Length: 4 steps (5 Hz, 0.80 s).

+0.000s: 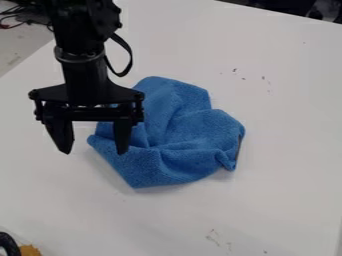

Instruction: Touched the cloth and left it as it was

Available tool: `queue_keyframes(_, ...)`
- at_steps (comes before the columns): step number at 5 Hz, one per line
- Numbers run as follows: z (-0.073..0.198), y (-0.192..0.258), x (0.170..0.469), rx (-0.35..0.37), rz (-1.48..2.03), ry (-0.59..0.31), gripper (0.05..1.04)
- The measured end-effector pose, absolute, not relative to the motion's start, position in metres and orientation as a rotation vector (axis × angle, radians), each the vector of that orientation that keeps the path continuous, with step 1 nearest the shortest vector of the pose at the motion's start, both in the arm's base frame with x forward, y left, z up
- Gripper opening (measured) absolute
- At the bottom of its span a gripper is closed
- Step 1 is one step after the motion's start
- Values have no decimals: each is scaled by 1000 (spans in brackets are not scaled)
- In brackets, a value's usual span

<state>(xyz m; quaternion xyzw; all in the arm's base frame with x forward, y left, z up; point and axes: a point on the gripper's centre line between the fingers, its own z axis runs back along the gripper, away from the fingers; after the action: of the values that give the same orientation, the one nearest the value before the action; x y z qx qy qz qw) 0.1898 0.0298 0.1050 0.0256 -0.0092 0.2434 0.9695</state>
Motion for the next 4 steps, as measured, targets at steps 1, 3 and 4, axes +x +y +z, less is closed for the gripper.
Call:
queue_keyframes(1,101,29,189,53,494,2,1000)
queue_keyframes(3,96,30,227,69,417,12,1000)
queue_keyframes(4,92,28,261,67,341,1,1000)
